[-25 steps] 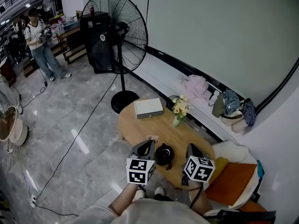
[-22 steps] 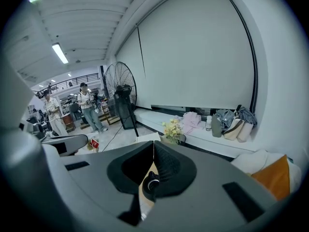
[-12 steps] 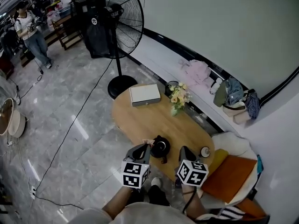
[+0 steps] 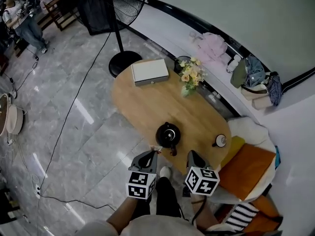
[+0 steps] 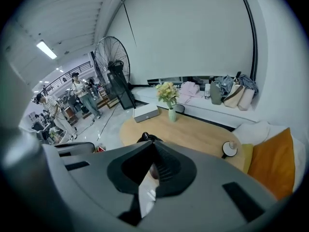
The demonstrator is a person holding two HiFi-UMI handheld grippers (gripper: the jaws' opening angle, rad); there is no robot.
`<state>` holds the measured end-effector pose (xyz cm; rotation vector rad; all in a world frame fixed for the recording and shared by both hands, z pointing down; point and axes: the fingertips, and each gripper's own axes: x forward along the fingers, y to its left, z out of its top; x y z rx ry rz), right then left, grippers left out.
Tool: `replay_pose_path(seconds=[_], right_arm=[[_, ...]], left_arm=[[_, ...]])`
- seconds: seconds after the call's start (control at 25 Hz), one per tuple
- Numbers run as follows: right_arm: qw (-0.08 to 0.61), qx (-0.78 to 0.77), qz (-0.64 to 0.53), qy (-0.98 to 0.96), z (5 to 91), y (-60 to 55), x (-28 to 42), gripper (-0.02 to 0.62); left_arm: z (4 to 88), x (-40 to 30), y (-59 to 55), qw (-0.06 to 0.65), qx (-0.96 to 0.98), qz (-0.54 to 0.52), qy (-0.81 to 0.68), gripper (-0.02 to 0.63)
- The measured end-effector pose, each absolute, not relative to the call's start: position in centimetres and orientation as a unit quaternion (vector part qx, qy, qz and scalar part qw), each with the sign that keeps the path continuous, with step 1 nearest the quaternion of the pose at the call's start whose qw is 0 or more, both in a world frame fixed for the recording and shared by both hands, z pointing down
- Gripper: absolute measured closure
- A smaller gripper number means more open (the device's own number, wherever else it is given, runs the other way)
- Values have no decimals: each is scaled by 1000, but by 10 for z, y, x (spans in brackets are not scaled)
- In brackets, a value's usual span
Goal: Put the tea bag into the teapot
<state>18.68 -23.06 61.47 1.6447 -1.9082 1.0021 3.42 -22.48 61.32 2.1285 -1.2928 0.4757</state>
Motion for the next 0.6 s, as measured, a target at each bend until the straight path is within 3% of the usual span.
replay_pose_path(seconds=[0.6], right_arm=[[210, 593, 366, -686, 653, -251, 203, 561]], left_arm=[[640, 64, -254, 283, 807, 186, -484, 591]])
